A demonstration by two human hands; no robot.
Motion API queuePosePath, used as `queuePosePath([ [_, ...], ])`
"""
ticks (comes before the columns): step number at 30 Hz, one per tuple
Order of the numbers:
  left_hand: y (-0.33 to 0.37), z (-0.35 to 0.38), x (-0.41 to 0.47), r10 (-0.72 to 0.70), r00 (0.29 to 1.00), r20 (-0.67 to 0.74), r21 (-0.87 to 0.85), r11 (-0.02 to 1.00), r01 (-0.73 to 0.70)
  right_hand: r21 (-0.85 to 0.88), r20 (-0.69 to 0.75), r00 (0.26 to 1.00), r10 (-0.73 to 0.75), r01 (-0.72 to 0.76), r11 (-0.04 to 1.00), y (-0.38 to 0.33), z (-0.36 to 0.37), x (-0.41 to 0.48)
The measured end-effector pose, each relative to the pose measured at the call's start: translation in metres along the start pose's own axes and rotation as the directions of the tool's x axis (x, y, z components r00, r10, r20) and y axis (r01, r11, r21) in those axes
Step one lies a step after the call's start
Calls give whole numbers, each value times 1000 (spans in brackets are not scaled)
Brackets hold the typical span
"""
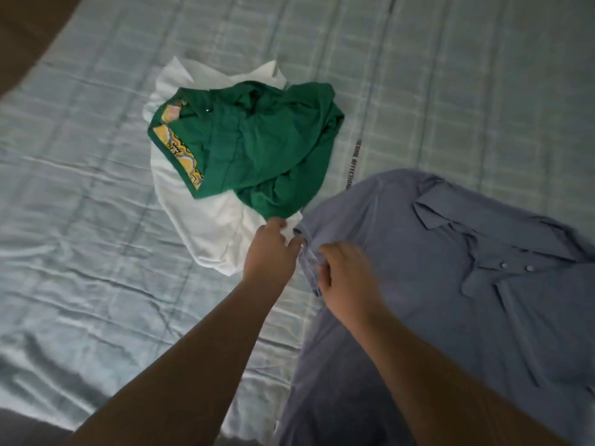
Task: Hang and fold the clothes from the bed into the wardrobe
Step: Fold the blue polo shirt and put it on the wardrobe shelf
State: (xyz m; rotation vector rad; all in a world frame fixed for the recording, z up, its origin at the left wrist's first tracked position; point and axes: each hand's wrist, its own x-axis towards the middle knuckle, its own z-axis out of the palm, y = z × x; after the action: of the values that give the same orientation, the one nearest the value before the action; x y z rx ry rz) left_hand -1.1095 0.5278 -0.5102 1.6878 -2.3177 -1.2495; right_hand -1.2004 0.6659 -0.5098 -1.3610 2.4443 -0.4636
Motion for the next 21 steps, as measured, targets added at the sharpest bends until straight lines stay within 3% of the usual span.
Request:
queuePosePath([
  [4,11,2,11,20,999,-34,162,987,-15,-192,163,979,119,-87,978,-24,21,2],
  [8,25,10,13,61,996,58,241,968,-73,-166,160,971,180,-153,974,-27,26,-2],
  [11,28,4,21,2,996,92,139,990,-15,-205,209,958,197,-155,967,-26,22,-1],
  [14,30,-14,33,-68,986,154,-107,991,85,-227,67,974,218,-198,954,-32,11,-3],
  [17,32,-35,40,-139,979,151,-404,895,189,28,-59,969,242,-241,970,-40,11,-8],
  [21,39,-40,37,-96,987,127,-401,905,140,405,111,893,436,-441,801,-46,21,-9],
])
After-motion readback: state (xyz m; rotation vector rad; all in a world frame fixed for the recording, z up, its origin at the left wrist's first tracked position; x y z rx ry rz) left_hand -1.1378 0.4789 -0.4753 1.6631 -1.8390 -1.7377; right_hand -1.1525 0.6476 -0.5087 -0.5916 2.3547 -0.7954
